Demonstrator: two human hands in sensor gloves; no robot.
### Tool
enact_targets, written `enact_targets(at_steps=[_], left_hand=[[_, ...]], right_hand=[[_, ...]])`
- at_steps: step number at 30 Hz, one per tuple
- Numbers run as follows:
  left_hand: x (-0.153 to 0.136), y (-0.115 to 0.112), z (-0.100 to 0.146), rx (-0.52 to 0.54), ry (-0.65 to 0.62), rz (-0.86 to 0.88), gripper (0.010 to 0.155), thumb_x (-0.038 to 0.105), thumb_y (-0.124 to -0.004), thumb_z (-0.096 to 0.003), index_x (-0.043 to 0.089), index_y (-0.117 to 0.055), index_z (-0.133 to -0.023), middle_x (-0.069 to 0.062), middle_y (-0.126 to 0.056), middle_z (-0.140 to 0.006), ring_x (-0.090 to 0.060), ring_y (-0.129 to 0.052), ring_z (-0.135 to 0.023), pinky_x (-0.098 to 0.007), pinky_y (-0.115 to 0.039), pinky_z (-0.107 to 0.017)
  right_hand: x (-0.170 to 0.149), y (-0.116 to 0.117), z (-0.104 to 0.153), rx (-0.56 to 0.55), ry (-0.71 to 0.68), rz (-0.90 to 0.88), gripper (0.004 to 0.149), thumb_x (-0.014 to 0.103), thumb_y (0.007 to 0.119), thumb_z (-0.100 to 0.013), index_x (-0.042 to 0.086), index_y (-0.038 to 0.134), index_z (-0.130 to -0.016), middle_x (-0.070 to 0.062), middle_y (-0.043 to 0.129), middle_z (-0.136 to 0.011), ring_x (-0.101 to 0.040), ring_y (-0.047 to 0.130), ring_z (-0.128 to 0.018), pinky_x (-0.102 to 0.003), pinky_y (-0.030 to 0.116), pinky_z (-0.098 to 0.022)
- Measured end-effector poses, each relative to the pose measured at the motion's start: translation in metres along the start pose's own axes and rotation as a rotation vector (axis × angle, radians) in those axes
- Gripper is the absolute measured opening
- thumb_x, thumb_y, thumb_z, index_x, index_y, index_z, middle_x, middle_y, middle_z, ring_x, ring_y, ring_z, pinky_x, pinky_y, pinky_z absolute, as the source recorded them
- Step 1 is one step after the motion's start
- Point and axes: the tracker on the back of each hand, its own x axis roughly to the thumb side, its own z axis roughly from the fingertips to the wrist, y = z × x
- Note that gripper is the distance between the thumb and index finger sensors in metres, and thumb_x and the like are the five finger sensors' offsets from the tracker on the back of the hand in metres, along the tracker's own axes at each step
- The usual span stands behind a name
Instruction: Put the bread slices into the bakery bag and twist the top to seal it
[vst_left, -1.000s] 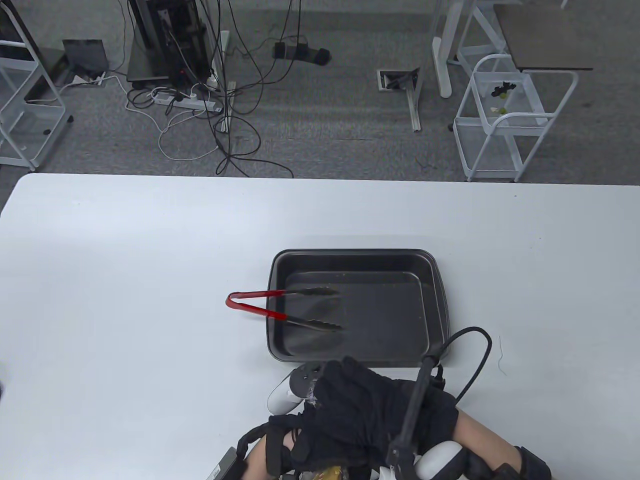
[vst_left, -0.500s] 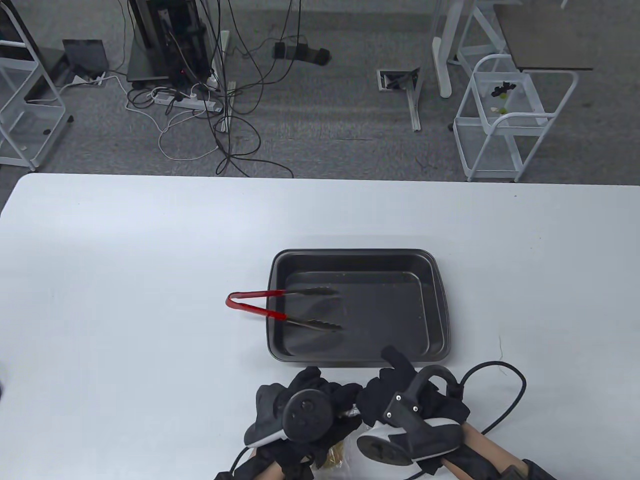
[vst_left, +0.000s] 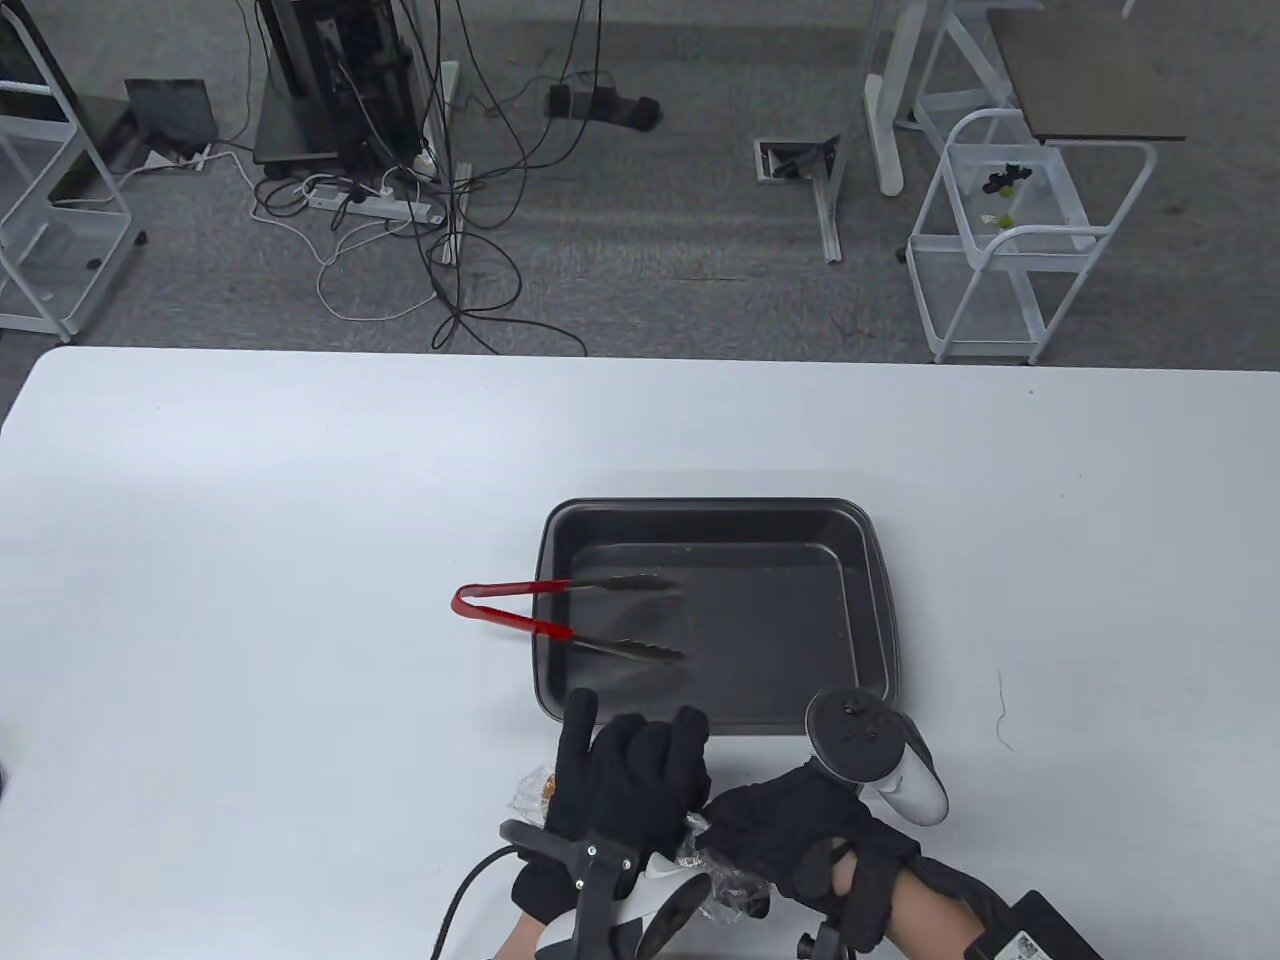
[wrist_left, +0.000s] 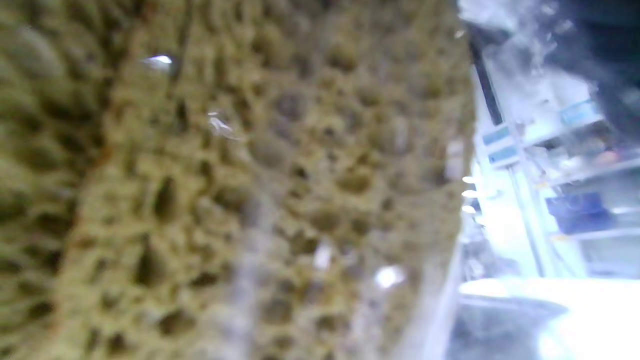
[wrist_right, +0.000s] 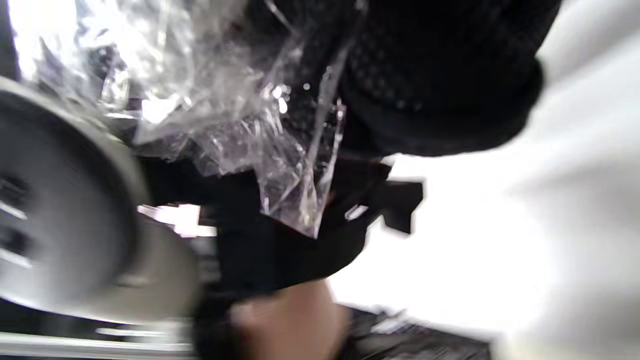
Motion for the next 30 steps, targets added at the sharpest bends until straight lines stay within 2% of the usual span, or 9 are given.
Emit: enact_targets(at_steps=[4, 6, 11, 13, 17, 22, 26, 29, 30], left_hand=[[0.002, 0.009, 0.003, 0.14, 0.08, -0.089, 0.052, 0.054, -0.06, -0.051, 0.031, -0.064, -0.098, 0.007, -0.086, -0.08, -0.022, -0.09, -0.077, -0.062, -0.039, -0.084], [0.002, 0.011, 0.003, 0.144, 0.107, -0.159, 0.057, 0.057, -0.064, -0.0496, 0.031, -0.06, -0.1, 0.007, -0.084, -0.083, -0.023, -0.089, -0.079, -0.063, -0.036, -0.084], [-0.016, 0.01, 0.002, 0.061, -0.144, 0.087, 0.06, 0.053, -0.08, -0.0476, 0.034, -0.058, -0.1, 0.009, -0.084, -0.086, -0.019, -0.088, -0.086, -0.061, -0.04, -0.088], [-0.011, 0.008, 0.001, 0.036, -0.253, 0.041, 0.056, 0.045, -0.081, -0.0497, 0.036, -0.057, -0.099, 0.011, -0.085, -0.085, -0.018, -0.088, -0.086, -0.059, -0.042, -0.088], [0.001, 0.007, 0.001, 0.037, -0.286, -0.049, 0.051, 0.044, -0.078, -0.05, 0.036, -0.06, -0.097, 0.01, -0.089, -0.082, -0.018, -0.093, -0.081, -0.057, -0.05, -0.087], [0.008, -0.007, -0.001, -0.097, -0.225, -0.07, 0.048, 0.043, -0.073, -0.0498, 0.029, -0.068, -0.096, 0.007, -0.098, -0.073, -0.022, -0.102, -0.071, -0.059, -0.058, -0.084], [0.001, -0.019, -0.008, -0.251, -0.141, 0.012, 0.048, 0.042, -0.072, -0.0509, 0.025, -0.069, -0.096, 0.006, -0.1, -0.07, -0.022, -0.104, -0.067, -0.059, -0.06, -0.084], [-0.02, -0.02, -0.013, -0.291, -0.026, 0.126, 0.047, 0.041, -0.072, -0.0527, 0.022, -0.07, -0.096, 0.005, -0.1, -0.068, -0.023, -0.105, -0.066, -0.06, -0.062, -0.083], [-0.028, -0.02, -0.013, -0.305, 0.003, 0.165, 0.047, 0.041, -0.072, -0.0528, 0.022, -0.069, -0.096, 0.006, -0.1, -0.068, -0.022, -0.105, -0.066, -0.059, -0.062, -0.083]], right_hand=[[-0.038, 0.024, -0.019, 0.186, -0.189, -0.529, 0.047, 0.033, 0.074, -0.041, -0.005, 0.091, -0.063, -0.019, 0.104, -0.042, -0.031, 0.101, -0.02, -0.059, 0.073, -0.058], [-0.045, 0.028, -0.029, 0.191, -0.256, -0.614, 0.047, 0.032, 0.074, -0.041, -0.007, 0.091, -0.062, -0.02, 0.104, -0.04, -0.032, 0.101, -0.019, -0.061, 0.072, -0.057], [-0.05, 0.019, -0.032, 0.152, -0.322, -0.611, 0.048, 0.033, 0.073, -0.041, -0.007, 0.091, -0.061, -0.019, 0.104, -0.038, -0.032, 0.101, -0.017, -0.06, 0.075, -0.056], [-0.054, 0.015, -0.031, 0.17, -0.306, -0.619, 0.048, 0.033, 0.073, -0.041, -0.007, 0.091, -0.062, -0.019, 0.104, -0.039, -0.032, 0.101, -0.018, -0.06, 0.074, -0.058], [-0.06, 0.016, -0.025, 0.147, -0.302, -0.679, 0.049, 0.033, 0.072, -0.042, -0.007, 0.091, -0.061, -0.018, 0.104, -0.037, -0.03, 0.101, -0.015, -0.059, 0.076, -0.056], [-0.074, 0.016, -0.021, 0.113, -0.145, -0.774, 0.049, 0.035, 0.072, -0.044, -0.007, 0.091, -0.061, -0.017, 0.104, -0.036, -0.03, 0.101, -0.014, -0.059, 0.077, -0.054], [-0.07, 0.004, -0.006, -0.039, -0.008, -0.623, 0.059, 0.043, 0.071, -0.049, -0.009, 0.084, -0.073, -0.027, 0.099, -0.055, -0.042, 0.099, -0.033, -0.066, 0.067, -0.056], [-0.054, -0.013, 0.009, -0.152, -0.041, -0.408, 0.081, 0.05, 0.069, -0.05, -0.012, 0.05, -0.099, -0.038, 0.075, -0.083, -0.053, 0.087, -0.057, -0.073, 0.053, -0.059], [-0.051, -0.017, 0.013, -0.176, -0.045, -0.351, 0.085, 0.054, 0.067, -0.051, -0.01, 0.042, -0.102, -0.037, 0.07, -0.088, -0.053, 0.086, -0.061, -0.073, 0.053, -0.06]])
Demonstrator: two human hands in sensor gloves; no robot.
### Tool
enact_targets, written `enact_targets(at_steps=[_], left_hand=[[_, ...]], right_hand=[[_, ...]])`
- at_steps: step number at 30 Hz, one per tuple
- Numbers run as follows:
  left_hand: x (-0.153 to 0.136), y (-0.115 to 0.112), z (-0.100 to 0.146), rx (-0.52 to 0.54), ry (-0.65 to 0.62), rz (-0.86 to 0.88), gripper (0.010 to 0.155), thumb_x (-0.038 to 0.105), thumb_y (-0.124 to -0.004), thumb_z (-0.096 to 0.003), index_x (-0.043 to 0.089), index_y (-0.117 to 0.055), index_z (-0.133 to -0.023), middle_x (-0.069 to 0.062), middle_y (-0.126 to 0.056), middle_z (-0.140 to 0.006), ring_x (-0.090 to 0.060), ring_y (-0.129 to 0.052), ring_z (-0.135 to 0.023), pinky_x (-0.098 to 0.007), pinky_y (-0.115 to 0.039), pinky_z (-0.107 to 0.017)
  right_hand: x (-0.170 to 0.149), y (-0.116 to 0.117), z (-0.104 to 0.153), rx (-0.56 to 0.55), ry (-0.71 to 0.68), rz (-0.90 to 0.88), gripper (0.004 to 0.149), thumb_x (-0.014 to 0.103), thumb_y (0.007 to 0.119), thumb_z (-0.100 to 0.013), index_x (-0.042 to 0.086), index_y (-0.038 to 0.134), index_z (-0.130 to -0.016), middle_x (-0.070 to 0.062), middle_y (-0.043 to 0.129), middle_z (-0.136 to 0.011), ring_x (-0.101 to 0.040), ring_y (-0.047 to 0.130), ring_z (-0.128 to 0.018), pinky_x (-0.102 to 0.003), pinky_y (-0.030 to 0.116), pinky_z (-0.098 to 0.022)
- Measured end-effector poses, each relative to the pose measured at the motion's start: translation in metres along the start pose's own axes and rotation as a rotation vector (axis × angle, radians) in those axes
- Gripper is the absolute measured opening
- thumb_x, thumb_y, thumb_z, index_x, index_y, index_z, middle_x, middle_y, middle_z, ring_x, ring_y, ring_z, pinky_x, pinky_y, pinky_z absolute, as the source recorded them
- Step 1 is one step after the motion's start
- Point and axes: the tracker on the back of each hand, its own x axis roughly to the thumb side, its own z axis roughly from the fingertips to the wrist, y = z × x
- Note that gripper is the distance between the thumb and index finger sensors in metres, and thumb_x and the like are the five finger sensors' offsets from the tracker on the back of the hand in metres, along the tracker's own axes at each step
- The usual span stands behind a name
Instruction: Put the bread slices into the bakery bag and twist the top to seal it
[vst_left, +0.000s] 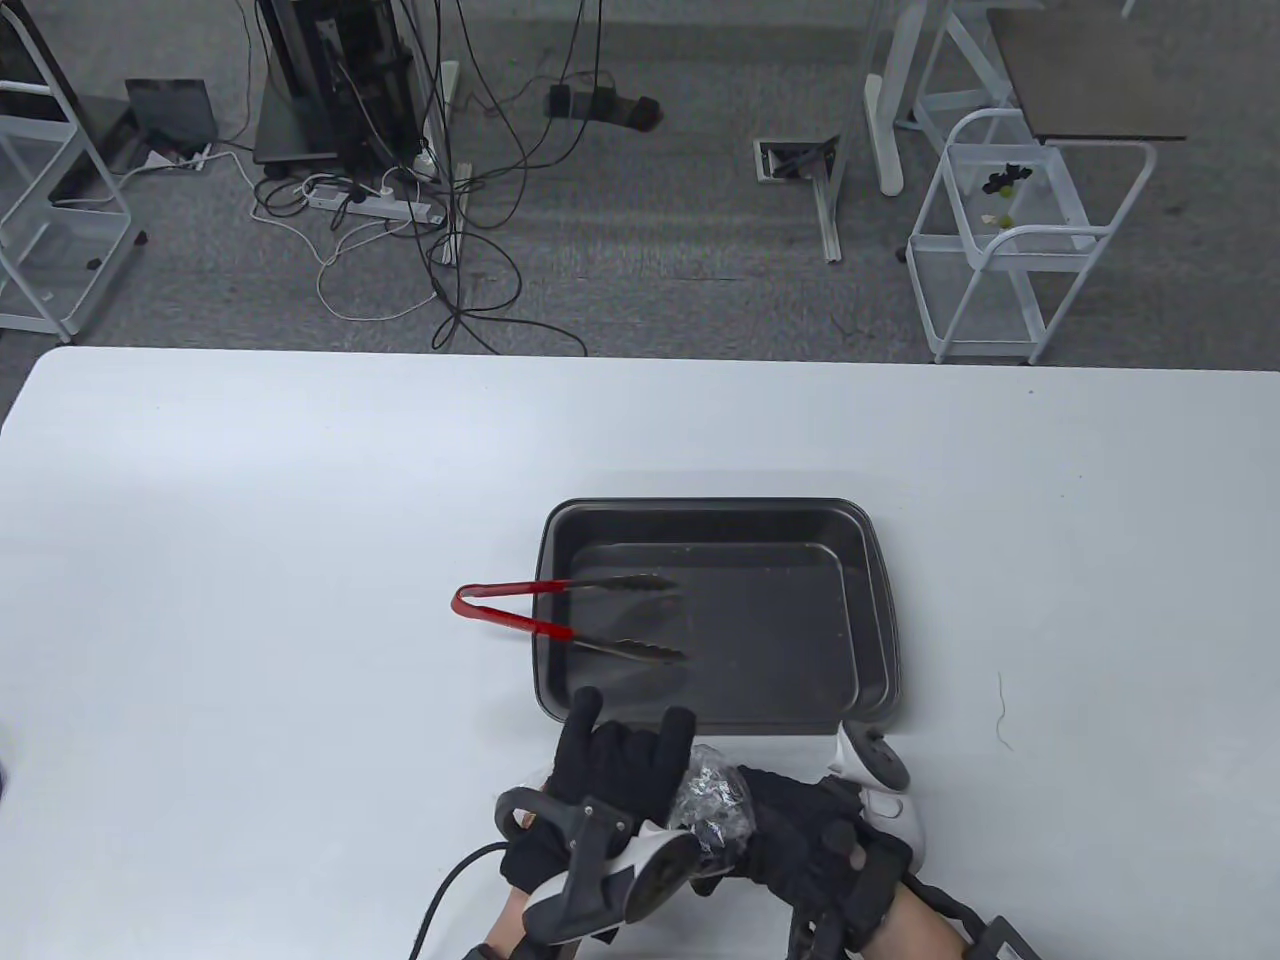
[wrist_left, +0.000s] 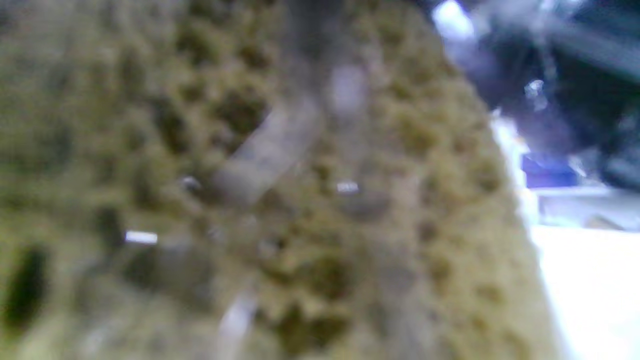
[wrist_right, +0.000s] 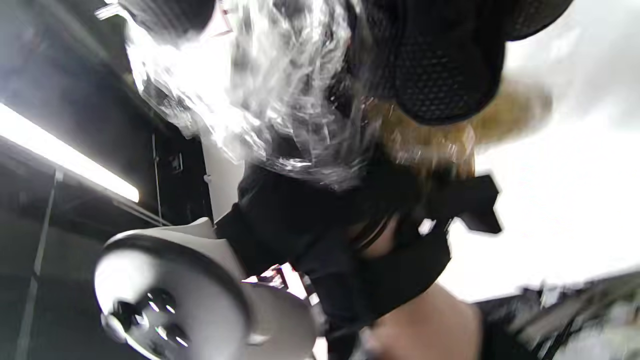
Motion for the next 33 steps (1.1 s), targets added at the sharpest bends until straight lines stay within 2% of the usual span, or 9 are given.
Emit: enact_targets(at_steps=[5, 10, 13, 19, 22, 25, 29, 31, 33], left_hand=[[-0.058, -0.014, -0.008, -0.184, 0.075, 0.692, 0.047, 0.04, -0.072, -0.0541, 0.02, -0.07, -0.097, 0.005, -0.1, -0.068, -0.023, -0.104, -0.065, -0.06, -0.062, -0.082], [-0.065, -0.052, -0.02, -0.595, -0.218, 1.421, 0.048, 0.04, -0.072, -0.0552, 0.018, -0.069, -0.097, 0.003, -0.099, -0.068, -0.024, -0.103, -0.066, -0.06, -0.059, -0.083], [-0.048, -0.066, -0.02, -0.803, -0.34, 1.604, 0.048, 0.04, -0.073, -0.0545, 0.017, -0.071, -0.097, 0.003, -0.1, -0.067, -0.024, -0.104, -0.064, -0.059, -0.062, -0.081], [-0.014, -0.071, -0.016, -0.963, -0.449, 1.586, 0.048, 0.04, -0.077, -0.0505, 0.015, -0.08, -0.091, 0.004, -0.106, -0.059, -0.023, -0.11, -0.056, -0.057, -0.072, -0.075], [0.0, -0.072, -0.012, -1.026, -0.483, 1.553, 0.049, 0.04, -0.079, -0.0484, 0.014, -0.084, -0.089, 0.004, -0.109, -0.055, -0.023, -0.113, -0.052, -0.057, -0.075, -0.072], [0.011, -0.071, -0.009, -1.076, -0.503, 1.491, 0.05, 0.04, -0.081, -0.0455, 0.012, -0.089, -0.086, 0.004, -0.112, -0.051, -0.023, -0.116, -0.049, -0.057, -0.079, -0.069], [0.014, -0.077, -0.008, -1.108, -0.47, 1.44, 0.052, 0.041, -0.083, -0.0441, 0.01, -0.091, -0.085, 0.002, -0.114, -0.05, -0.024, -0.117, -0.048, -0.058, -0.079, -0.068], [0.015, -0.077, -0.008, -1.124, -0.443, 1.384, 0.052, 0.041, -0.084, -0.0443, 0.009, -0.09, -0.085, 0.002, -0.113, -0.051, -0.024, -0.116, -0.049, -0.058, -0.078, -0.068], [0.012, -0.075, -0.009, -1.094, -0.414, 1.292, 0.055, 0.043, -0.085, -0.044, 0.01, -0.088, -0.087, 0.001, -0.112, -0.054, -0.024, -0.115, -0.052, -0.058, -0.076, -0.07]], right_hand=[[0.054, 0.005, 0.025, -0.157, -0.395, 0.412, 0.091, 0.051, 0.075, -0.048, 0.012, 0.021, -0.11, -0.038, 0.038, -0.108, -0.065, 0.059, -0.086, -0.078, 0.039, -0.063], [0.094, 0.054, 0.037, -0.024, -0.481, 1.471, 0.098, 0.051, 0.078, -0.044, 0.029, 0.004, -0.104, -0.031, 0.008, -0.111, -0.066, 0.032, -0.099, -0.077, 0.033, -0.068], [0.103, 0.083, 0.038, -0.046, -0.622, 2.025, 0.1, 0.05, 0.079, -0.041, 0.031, 0.001, -0.1, -0.028, 0.005, -0.11, -0.063, 0.031, -0.1, -0.075, 0.035, -0.069], [0.09, 0.121, 0.034, 0.051, -1.083, 2.725, 0.097, 0.043, 0.081, -0.038, 0.03, 0.006, -0.099, -0.026, 0.015, -0.11, -0.057, 0.039, -0.1, -0.07, 0.043, -0.069], [0.086, 0.125, 0.033, 0.136, -1.154, 2.792, 0.092, 0.04, 0.08, -0.039, 0.029, 0.013, -0.1, -0.021, 0.025, -0.111, -0.053, 0.046, -0.1, -0.069, 0.045, -0.069], [0.082, 0.13, 0.038, 0.272, -1.286, 2.699, 0.081, 0.046, 0.08, -0.034, 0.026, 0.037, -0.1, -0.019, 0.057, -0.105, -0.048, 0.07, -0.09, -0.066, 0.054, -0.066], [0.072, 0.14, 0.043, 0.397, -1.292, 2.721, 0.058, 0.04, 0.079, -0.034, 0.01, 0.076, -0.084, -0.015, 0.094, -0.077, -0.039, 0.097, -0.06, -0.063, 0.062, -0.064], [0.069, 0.142, 0.041, 0.429, -1.231, 2.752, 0.051, 0.039, 0.078, -0.034, 0.008, 0.086, -0.074, -0.012, 0.103, -0.06, -0.033, 0.102, -0.041, -0.061, 0.069, -0.062], [0.072, 0.142, 0.032, 0.379, -0.926, 2.661, 0.049, 0.039, 0.079, -0.033, 0.006, 0.091, -0.067, -0.011, 0.105, -0.049, -0.03, 0.103, -0.031, -0.06, 0.072, -0.06]])
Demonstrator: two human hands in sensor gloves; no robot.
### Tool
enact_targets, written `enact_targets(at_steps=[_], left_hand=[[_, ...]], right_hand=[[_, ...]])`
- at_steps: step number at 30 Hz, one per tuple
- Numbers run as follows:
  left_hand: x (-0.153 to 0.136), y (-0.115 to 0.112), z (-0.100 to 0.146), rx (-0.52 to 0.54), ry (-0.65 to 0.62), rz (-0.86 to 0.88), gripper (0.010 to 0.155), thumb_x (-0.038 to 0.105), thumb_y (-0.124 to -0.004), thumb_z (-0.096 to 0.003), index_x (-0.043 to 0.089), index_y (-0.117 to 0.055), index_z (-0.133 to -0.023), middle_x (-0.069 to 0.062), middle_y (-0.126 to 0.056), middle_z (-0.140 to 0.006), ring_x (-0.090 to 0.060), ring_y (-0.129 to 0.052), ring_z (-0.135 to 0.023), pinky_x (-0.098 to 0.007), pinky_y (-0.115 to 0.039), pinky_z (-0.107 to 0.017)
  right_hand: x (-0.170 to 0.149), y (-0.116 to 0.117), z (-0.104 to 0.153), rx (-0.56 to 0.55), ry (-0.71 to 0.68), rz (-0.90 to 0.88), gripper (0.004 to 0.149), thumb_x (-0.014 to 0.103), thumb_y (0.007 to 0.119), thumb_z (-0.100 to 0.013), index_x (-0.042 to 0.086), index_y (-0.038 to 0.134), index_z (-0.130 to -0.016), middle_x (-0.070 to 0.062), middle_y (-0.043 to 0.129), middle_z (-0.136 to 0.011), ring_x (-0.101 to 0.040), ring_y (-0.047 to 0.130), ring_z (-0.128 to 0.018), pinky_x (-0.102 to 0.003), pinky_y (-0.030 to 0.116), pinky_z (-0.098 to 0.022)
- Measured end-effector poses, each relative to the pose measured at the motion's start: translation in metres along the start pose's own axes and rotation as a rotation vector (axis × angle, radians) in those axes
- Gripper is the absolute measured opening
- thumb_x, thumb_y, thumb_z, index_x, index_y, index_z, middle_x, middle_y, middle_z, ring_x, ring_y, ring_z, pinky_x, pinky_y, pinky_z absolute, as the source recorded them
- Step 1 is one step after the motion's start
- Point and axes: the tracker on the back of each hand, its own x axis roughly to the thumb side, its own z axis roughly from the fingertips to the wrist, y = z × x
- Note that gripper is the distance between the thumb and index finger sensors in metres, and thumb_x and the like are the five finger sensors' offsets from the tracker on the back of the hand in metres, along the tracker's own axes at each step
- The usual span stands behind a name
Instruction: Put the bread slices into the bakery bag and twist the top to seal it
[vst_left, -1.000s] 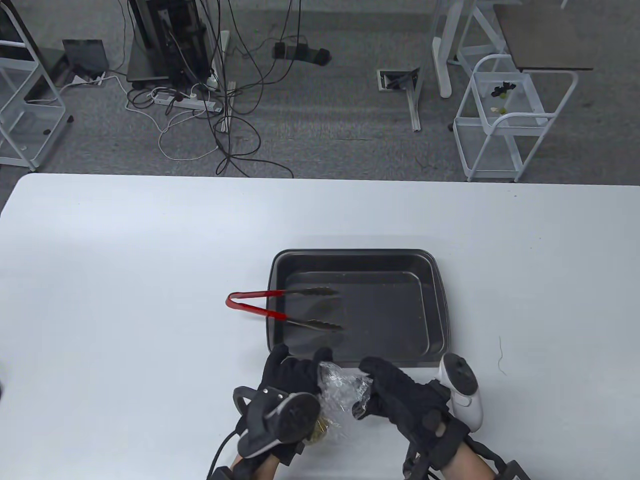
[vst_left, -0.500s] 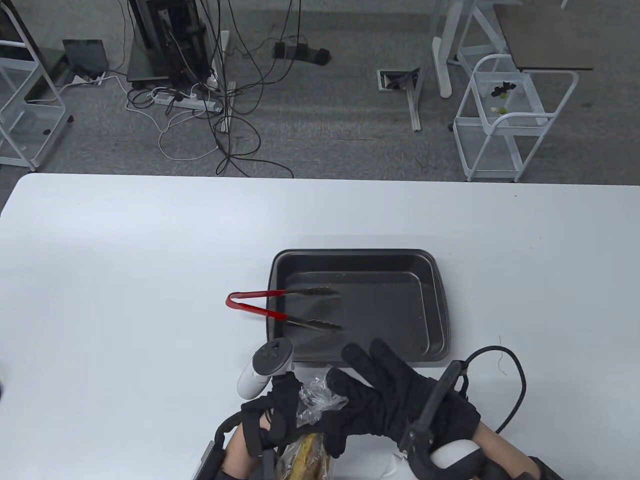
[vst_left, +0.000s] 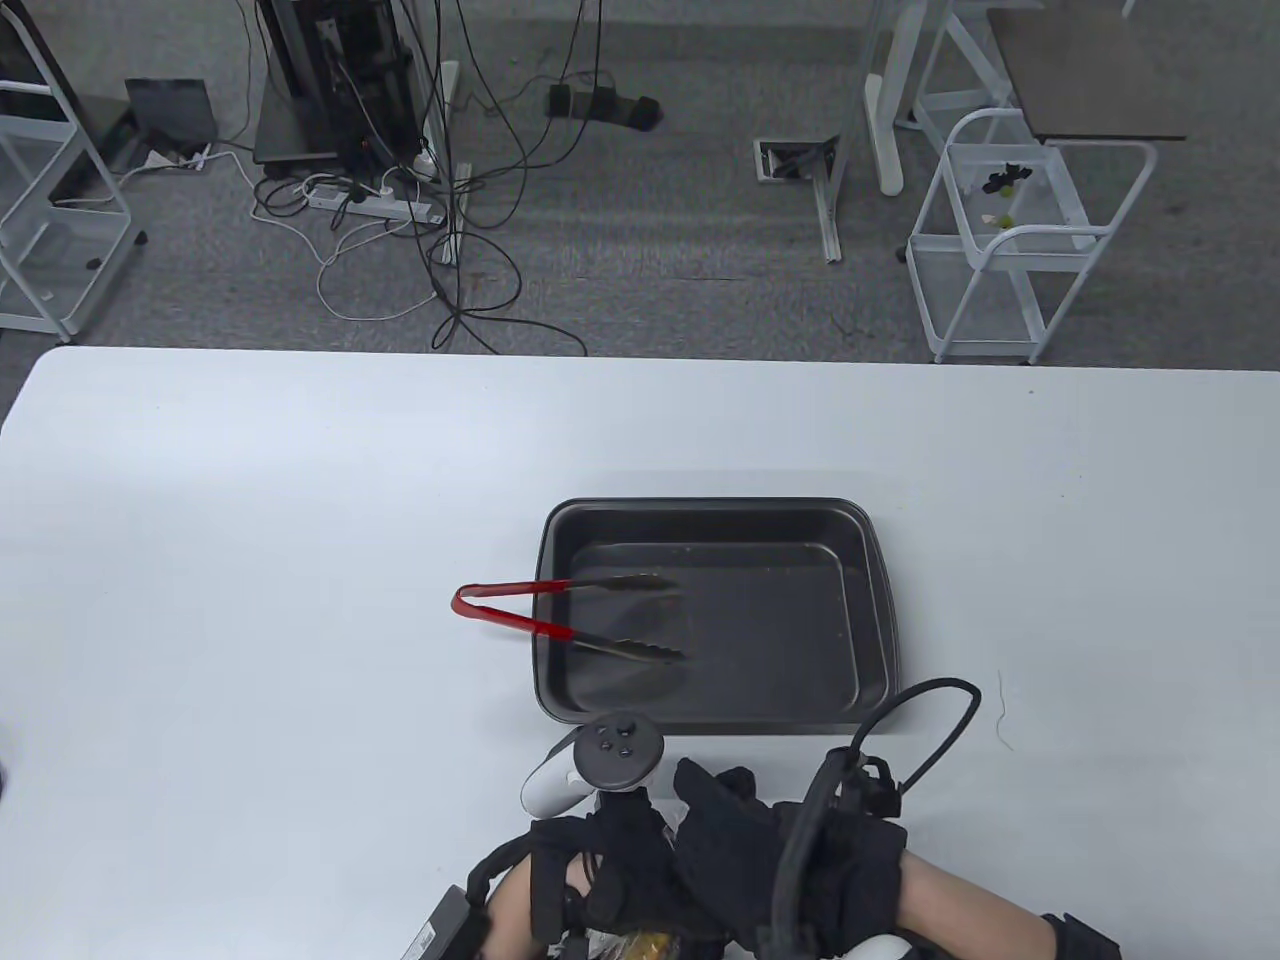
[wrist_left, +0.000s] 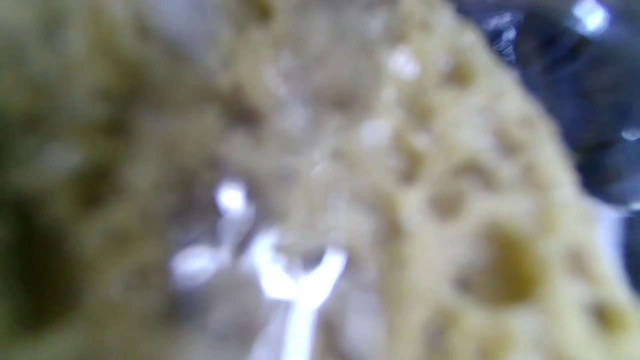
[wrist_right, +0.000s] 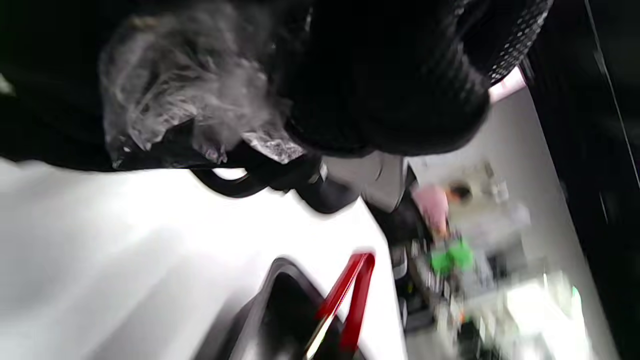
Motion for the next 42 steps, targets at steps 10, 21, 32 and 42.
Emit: enact_targets(at_steps=[10, 21, 32, 42], left_hand=[[0.052, -0.008, 0.032, 0.604, 0.165, -0.883, 0.063, 0.05, -0.093, -0.0413, 0.019, -0.076, -0.093, 0.009, -0.102, -0.071, -0.019, -0.107, -0.068, -0.056, -0.066, -0.079], [0.071, -0.052, 0.029, 0.983, -0.119, -1.669, 0.061, 0.044, -0.091, -0.0437, 0.027, -0.063, -0.095, 0.009, -0.093, -0.077, -0.019, -0.102, -0.077, -0.056, -0.057, -0.083], [0.053, -0.03, 0.014, 0.907, 0.032, -1.466, 0.047, 0.042, -0.084, -0.0473, 0.019, -0.079, -0.088, 0.004, -0.104, -0.07, -0.023, -0.113, -0.066, -0.055, -0.07, -0.08], [0.033, 0.011, 0.048, 1.033, 0.03, -1.043, 0.048, 0.044, -0.079, -0.0463, 0.018, -0.081, -0.086, 0.005, -0.104, -0.067, -0.021, -0.114, -0.064, -0.053, -0.073, -0.079]], right_hand=[[-0.036, 0.076, 0.018, 0.373, 0.541, -1.308, 0.048, 0.037, 0.079, -0.037, -0.004, 0.095, -0.055, -0.012, 0.105, -0.028, -0.025, 0.099, -0.008, -0.061, 0.074, -0.056], [0.012, 0.135, 0.049, 0.019, 0.544, -2.66, 0.05, 0.036, 0.076, -0.041, -0.01, 0.091, -0.054, -0.009, 0.102, -0.024, -0.021, 0.098, -0.002, -0.054, 0.081, -0.048], [0.023, 0.149, 0.064, -0.014, 0.779, -2.698, 0.06, 0.046, 0.073, -0.048, -0.011, 0.087, -0.063, -0.015, 0.103, -0.036, -0.029, 0.101, -0.015, -0.058, 0.076, -0.051], [-0.045, 0.13, 0.151, 0.009, 1.332, -1.949, 0.075, 0.051, 0.072, -0.047, -0.017, 0.078, -0.079, -0.032, 0.099, -0.051, -0.047, 0.097, -0.029, -0.068, 0.065, -0.05]])
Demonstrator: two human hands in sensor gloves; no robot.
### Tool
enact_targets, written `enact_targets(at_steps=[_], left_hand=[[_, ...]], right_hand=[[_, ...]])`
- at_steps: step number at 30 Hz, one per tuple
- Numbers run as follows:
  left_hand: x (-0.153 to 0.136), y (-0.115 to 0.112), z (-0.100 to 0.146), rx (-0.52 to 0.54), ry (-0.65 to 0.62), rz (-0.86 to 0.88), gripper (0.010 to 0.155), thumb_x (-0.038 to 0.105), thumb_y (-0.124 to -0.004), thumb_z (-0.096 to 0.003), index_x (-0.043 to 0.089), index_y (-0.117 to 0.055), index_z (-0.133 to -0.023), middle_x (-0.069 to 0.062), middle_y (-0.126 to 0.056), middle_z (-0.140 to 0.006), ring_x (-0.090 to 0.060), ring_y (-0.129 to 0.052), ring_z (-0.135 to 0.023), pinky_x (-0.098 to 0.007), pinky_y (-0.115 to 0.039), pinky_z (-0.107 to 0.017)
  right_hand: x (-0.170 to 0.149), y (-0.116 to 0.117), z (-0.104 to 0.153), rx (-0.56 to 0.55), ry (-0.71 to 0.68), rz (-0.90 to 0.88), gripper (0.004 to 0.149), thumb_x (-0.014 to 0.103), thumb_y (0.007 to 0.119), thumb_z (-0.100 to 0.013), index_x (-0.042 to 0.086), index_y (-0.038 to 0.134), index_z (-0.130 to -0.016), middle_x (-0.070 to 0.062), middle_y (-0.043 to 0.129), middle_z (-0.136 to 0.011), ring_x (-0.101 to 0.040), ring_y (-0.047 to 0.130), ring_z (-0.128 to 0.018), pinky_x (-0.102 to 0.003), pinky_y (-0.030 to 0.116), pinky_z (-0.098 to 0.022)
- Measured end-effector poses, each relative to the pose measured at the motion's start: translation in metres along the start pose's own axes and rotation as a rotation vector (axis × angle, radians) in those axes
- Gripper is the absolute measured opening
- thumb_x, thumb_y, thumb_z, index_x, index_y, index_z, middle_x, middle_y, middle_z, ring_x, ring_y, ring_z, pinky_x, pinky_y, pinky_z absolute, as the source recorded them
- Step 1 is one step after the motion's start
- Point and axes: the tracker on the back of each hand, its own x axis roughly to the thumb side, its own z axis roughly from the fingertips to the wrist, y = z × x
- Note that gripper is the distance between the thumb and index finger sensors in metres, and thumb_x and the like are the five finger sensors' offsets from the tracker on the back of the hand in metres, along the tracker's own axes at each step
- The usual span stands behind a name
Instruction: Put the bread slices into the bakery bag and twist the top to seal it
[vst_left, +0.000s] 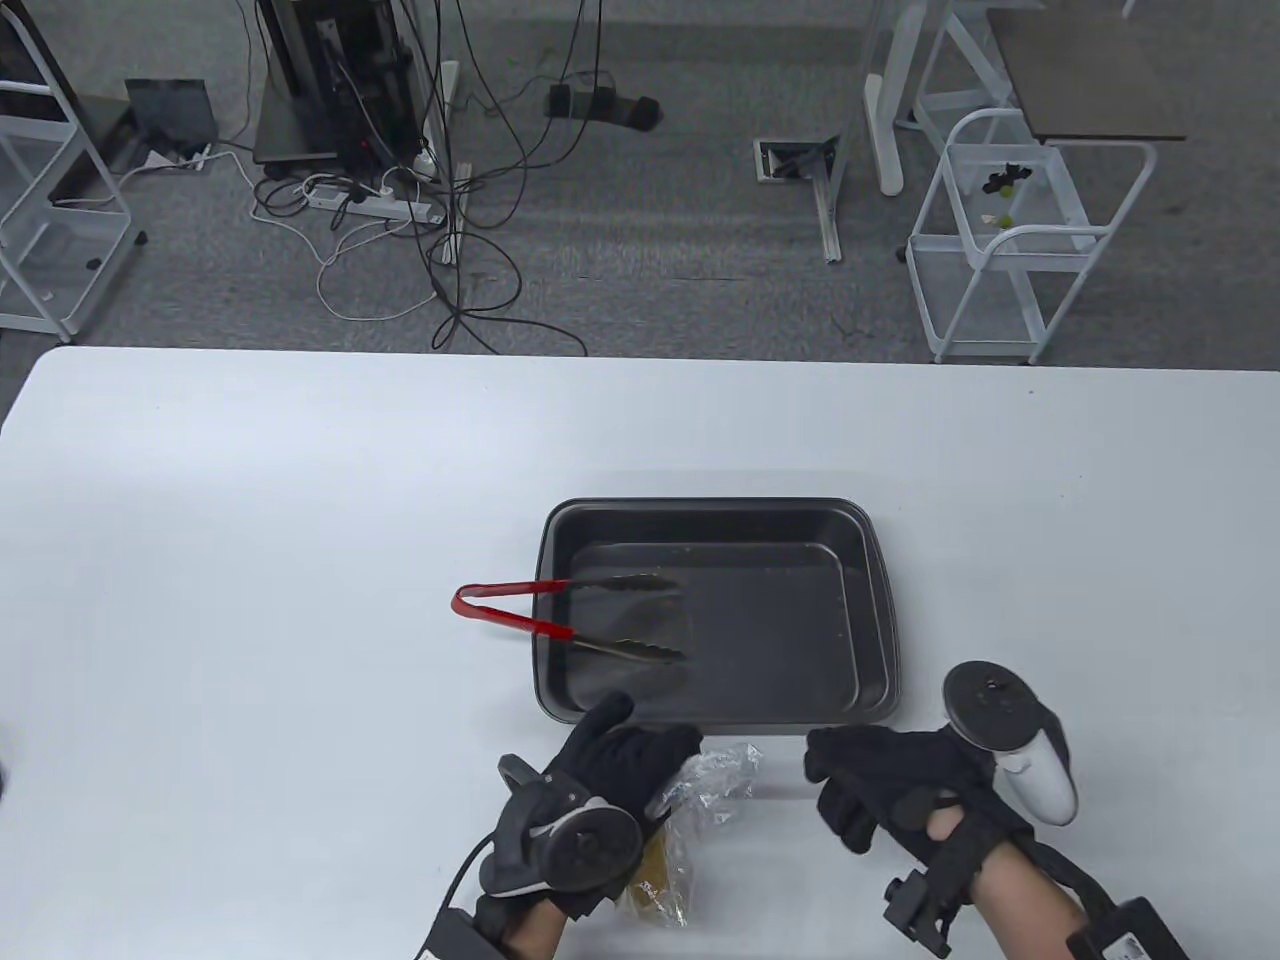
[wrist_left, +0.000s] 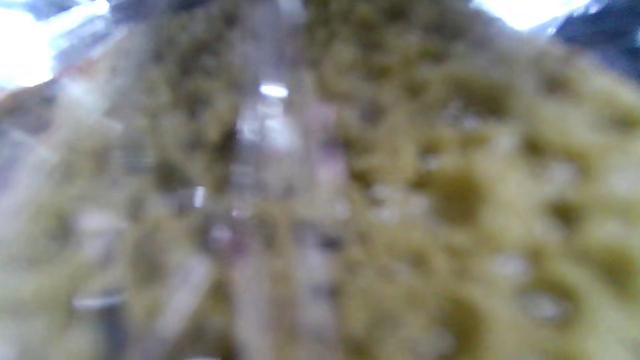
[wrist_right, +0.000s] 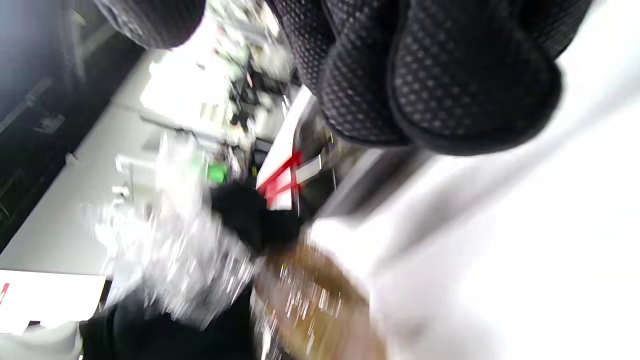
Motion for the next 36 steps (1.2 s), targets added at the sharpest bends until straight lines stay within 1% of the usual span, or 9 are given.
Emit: enact_targets(at_steps=[3, 6, 8, 10, 15, 19, 26, 32, 36], left_hand=[[-0.01, -0.001, -0.001, 0.001, 0.041, 0.097, 0.049, 0.046, -0.077, -0.0455, 0.018, -0.081, -0.085, 0.006, -0.105, -0.065, -0.02, -0.114, -0.063, -0.052, -0.073, -0.078], [-0.013, -0.003, -0.002, -0.001, 0.067, 0.139, 0.049, 0.048, -0.074, -0.0453, 0.019, -0.08, -0.085, 0.008, -0.104, -0.064, -0.017, -0.114, -0.062, -0.051, -0.073, -0.079], [-0.014, -0.004, -0.002, 0.003, 0.076, 0.17, 0.05, 0.049, -0.073, -0.0445, 0.02, -0.08, -0.084, 0.009, -0.104, -0.062, -0.017, -0.114, -0.061, -0.051, -0.073, -0.079], [-0.014, -0.004, -0.002, 0.009, 0.082, 0.193, 0.05, 0.05, -0.072, -0.0444, 0.02, -0.08, -0.083, 0.01, -0.104, -0.062, -0.016, -0.114, -0.061, -0.051, -0.072, -0.08], [-0.019, -0.007, -0.002, -0.003, 0.098, 0.286, 0.05, 0.051, -0.07, -0.0445, 0.021, -0.08, -0.083, 0.01, -0.104, -0.061, -0.016, -0.113, -0.06, -0.052, -0.07, -0.081], [-0.021, -0.011, -0.003, -0.027, 0.107, 0.284, 0.05, 0.052, -0.069, -0.0444, 0.021, -0.08, -0.082, 0.011, -0.104, -0.061, -0.016, -0.113, -0.06, -0.052, -0.069, -0.081], [-0.027, -0.015, -0.003, -0.04, 0.127, 0.323, 0.05, 0.053, -0.07, -0.0447, 0.023, -0.081, -0.082, 0.011, -0.104, -0.062, -0.016, -0.112, -0.063, -0.053, -0.065, -0.082], [-0.034, -0.019, -0.004, -0.07, 0.155, 0.31, 0.049, 0.053, -0.071, -0.0452, 0.023, -0.081, -0.082, 0.011, -0.104, -0.062, -0.015, -0.111, -0.063, -0.053, -0.066, -0.081], [-0.034, -0.019, -0.005, -0.071, 0.157, 0.303, 0.049, 0.054, -0.071, -0.0453, 0.023, -0.081, -0.082, 0.011, -0.104, -0.062, -0.015, -0.111, -0.064, -0.053, -0.065, -0.082]], right_hand=[[0.005, -0.046, 0.019, -0.173, -0.048, 0.111, 0.071, 0.046, 0.074, -0.047, -0.016, 0.079, -0.082, -0.034, 0.098, -0.055, -0.05, 0.097, -0.031, -0.069, 0.065, -0.051], [-0.008, -0.088, 0.028, -0.341, -0.011, 0.223, 0.066, 0.041, 0.077, -0.047, -0.014, 0.078, -0.084, -0.036, 0.097, -0.06, -0.053, 0.096, -0.036, -0.07, 0.063, -0.053], [-0.028, -0.111, 0.028, -0.469, 0.073, 0.38, 0.063, 0.036, 0.079, -0.046, -0.013, 0.079, -0.085, -0.037, 0.096, -0.062, -0.054, 0.096, -0.039, -0.071, 0.062, -0.053], [-0.047, -0.121, 0.024, -0.489, 0.162, 0.511, 0.062, 0.034, 0.08, -0.046, -0.012, 0.078, -0.086, -0.036, 0.095, -0.066, -0.054, 0.096, -0.042, -0.071, 0.061, -0.054], [-0.095, -0.122, -0.003, -0.43, 0.245, 0.772, 0.055, 0.026, 0.084, -0.043, 0.0, 0.078, -0.092, -0.033, 0.087, -0.082, -0.054, 0.091, -0.06, -0.072, 0.057, -0.059], [-0.115, -0.114, -0.028, -0.408, 0.265, 0.942, 0.059, 0.028, 0.087, -0.041, 0.006, 0.075, -0.094, -0.028, 0.085, -0.086, -0.051, 0.09, -0.066, -0.07, 0.057, -0.062], [-0.125, -0.106, -0.066, -0.356, 0.278, 1.047, 0.055, 0.032, 0.087, -0.04, 0.012, 0.081, -0.091, -0.024, 0.084, -0.089, -0.05, 0.085, -0.072, -0.07, 0.052, -0.065], [-0.131, -0.095, -0.086, -0.294, 0.371, 1.126, 0.056, 0.036, 0.089, -0.039, 0.007, 0.086, -0.086, -0.023, 0.082, -0.09, -0.051, 0.082, -0.074, -0.071, 0.05, -0.066], [-0.132, -0.086, -0.092, -0.337, 0.358, 1.221, 0.044, 0.029, 0.09, -0.039, 0.007, 0.09, -0.077, -0.022, 0.089, -0.082, -0.045, 0.088, -0.066, -0.069, 0.053, -0.066]])
